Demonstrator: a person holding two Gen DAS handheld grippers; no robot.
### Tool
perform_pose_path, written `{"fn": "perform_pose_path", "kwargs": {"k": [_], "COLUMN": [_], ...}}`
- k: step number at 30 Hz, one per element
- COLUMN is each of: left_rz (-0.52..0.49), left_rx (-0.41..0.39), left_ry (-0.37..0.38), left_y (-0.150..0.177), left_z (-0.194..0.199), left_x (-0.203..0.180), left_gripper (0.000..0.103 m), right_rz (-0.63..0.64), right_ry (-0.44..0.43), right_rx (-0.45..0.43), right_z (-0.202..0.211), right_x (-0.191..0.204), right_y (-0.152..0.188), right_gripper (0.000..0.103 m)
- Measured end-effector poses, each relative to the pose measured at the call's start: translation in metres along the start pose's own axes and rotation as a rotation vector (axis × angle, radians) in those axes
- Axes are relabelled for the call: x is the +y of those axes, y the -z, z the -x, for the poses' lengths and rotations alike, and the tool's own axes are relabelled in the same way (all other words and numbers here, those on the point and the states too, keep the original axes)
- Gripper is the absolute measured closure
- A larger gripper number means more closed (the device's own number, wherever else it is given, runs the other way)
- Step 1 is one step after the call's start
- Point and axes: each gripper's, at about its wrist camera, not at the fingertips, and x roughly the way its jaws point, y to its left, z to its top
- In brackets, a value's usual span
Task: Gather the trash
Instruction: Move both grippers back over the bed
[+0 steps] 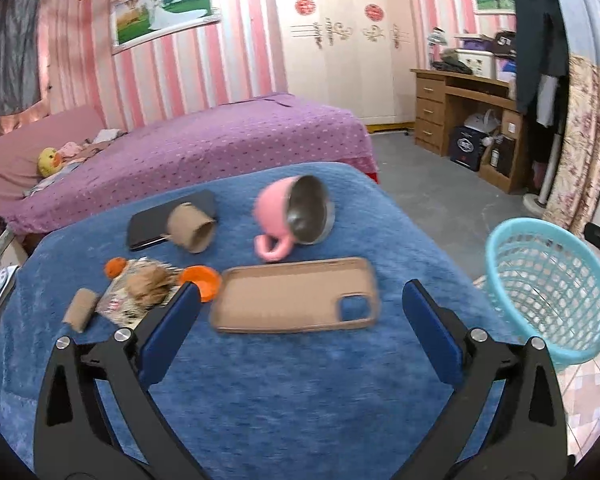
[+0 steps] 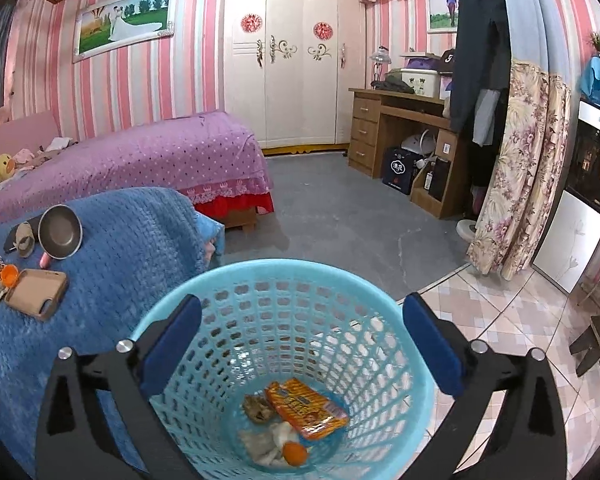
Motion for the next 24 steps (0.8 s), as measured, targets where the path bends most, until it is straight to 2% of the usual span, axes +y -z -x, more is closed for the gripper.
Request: {"fn": "perform_pose_path", "kwargs": {"k": [8, 12, 16, 24], "left_rz": [0.012, 0.041, 0.051, 0.151], "left_rx": [-0.038, -0.027, -0.028, 0.048], "left_ry": [-0.115, -0.141, -0.212, -0.289], "left_y": [-0.005, -0.007, -0.006, 0.009], "left_z": [0.002, 0.003, 0.004, -0.012], "left_x": [0.063, 0.098, 0.133, 0.204], "left_gripper": [0.006, 0.006, 0.006, 0.005], "right_rz": [0.004, 0.035, 0.062, 0.135], "right_ry": [-0.044, -0.113, -0.182, -0.289], "right_rx": [-0.005, -0.005, 0.011, 0.015], "right_z": [0.000, -0.005, -0.012, -0.012], "right_x": [0.050, 0.090, 0.135, 0.210], "right_y": [-0.016, -0.017, -0.010, -0.005], "right_gripper": [0.005, 0.005, 0.005, 0.005]}}
